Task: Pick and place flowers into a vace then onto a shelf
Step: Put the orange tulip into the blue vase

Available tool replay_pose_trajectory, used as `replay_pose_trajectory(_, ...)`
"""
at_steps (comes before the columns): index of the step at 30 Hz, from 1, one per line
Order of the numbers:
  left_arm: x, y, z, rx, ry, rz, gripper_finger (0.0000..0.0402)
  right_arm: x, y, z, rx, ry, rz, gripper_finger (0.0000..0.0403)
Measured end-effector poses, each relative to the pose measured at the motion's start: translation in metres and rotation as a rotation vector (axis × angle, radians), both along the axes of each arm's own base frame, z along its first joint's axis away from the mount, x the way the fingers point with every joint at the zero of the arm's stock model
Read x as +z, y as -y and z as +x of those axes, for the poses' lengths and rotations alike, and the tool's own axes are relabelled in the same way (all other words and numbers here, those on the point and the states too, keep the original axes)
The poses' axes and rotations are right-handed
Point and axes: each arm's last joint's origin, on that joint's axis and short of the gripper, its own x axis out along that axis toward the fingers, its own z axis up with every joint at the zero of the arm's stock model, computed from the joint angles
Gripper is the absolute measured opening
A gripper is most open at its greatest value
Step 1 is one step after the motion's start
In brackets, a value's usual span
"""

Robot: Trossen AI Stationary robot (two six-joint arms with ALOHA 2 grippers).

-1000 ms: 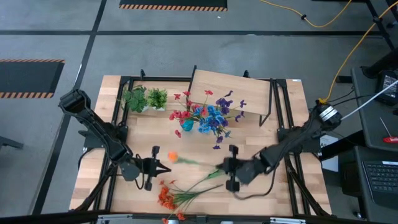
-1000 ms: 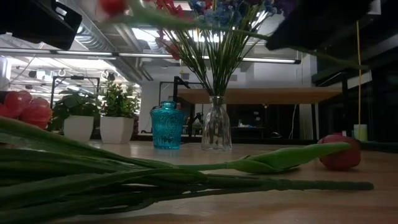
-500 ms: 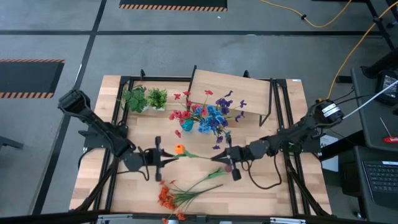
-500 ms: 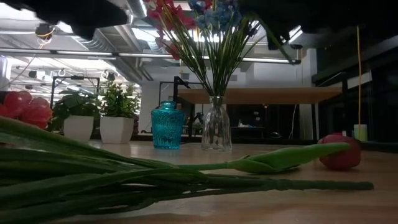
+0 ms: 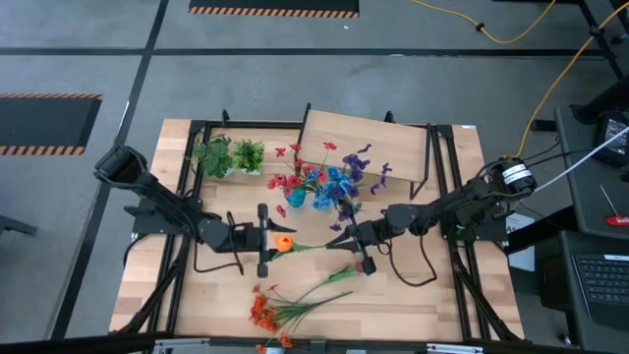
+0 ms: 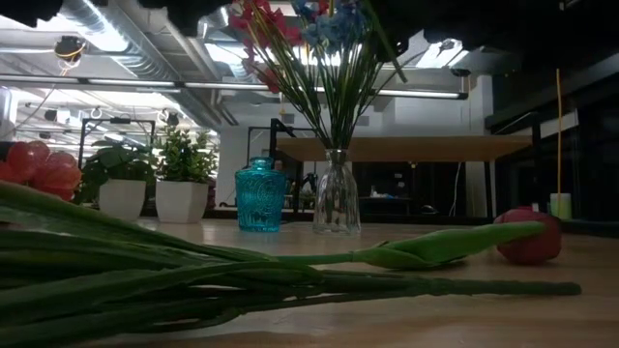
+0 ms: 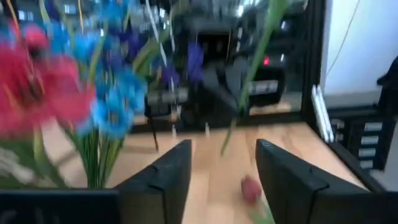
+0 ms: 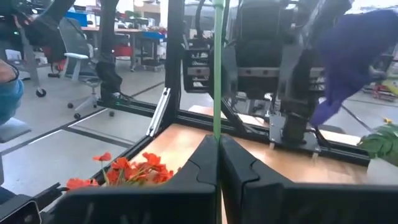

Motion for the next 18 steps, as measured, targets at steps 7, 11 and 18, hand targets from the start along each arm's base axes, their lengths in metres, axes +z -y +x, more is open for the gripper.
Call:
replay_pose_trajectory(7, 0.012, -0.005, 0.011, -0.062, 0.128, 0.016, 0.0196, 0.002, 0.008, 0.002, 0.017, 0.034, -0.020, 0.0000)
replay_pose_trajectory(11, 0.019, -0.004, 0.026, -0.110, 0.155, 0.029, 0.0196, 0.003, 0.012, 0.003, 0.007, 0.039, -0.021, 0.0000)
replay_pose_trajectory(18, 0.020, -0.005, 0.048, -0.097, 0.149, 0.063, 0.0196, 0.004, 0.015, 0.003, -0.004, 0.047, -0.024, 0.0000)
